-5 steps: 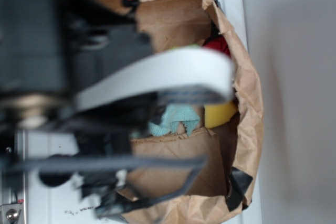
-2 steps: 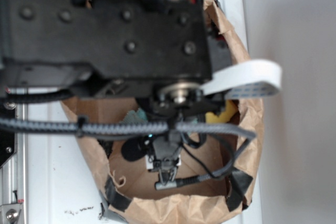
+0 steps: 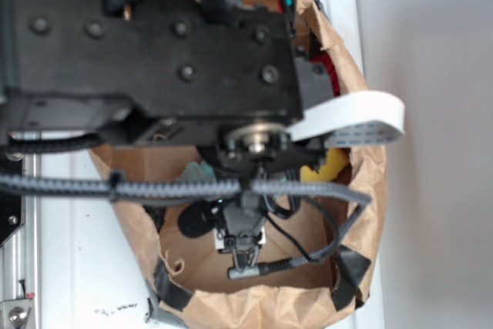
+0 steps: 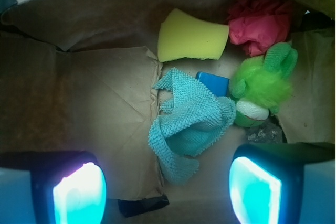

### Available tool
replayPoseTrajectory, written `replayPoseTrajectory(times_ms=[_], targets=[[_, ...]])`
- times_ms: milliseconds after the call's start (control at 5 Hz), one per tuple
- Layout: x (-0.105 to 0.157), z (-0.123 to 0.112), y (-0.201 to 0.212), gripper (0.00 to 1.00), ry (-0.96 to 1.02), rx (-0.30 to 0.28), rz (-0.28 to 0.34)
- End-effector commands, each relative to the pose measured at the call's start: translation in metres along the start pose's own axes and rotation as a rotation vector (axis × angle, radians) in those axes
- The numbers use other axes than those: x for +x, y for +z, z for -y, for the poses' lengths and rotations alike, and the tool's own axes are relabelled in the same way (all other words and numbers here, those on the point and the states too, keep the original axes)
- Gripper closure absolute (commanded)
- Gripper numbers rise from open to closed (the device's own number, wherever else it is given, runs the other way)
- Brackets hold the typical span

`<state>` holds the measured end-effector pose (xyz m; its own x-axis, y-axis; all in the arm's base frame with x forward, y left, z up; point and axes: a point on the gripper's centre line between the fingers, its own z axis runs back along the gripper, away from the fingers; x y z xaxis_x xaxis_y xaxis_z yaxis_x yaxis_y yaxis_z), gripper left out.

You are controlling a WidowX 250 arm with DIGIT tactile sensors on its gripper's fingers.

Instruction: Grab the blue cloth.

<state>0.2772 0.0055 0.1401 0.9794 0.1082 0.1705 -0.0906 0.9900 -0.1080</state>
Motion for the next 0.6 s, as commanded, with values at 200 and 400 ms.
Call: replayPoseTrajectory(times_ms=[200,400], targets=[[-0.008,-0.001,-0.023,0.00,-0.046,0.050,0.062],[-0.015,0.000,-0.040,0.00,-0.066,0.076,0.070]])
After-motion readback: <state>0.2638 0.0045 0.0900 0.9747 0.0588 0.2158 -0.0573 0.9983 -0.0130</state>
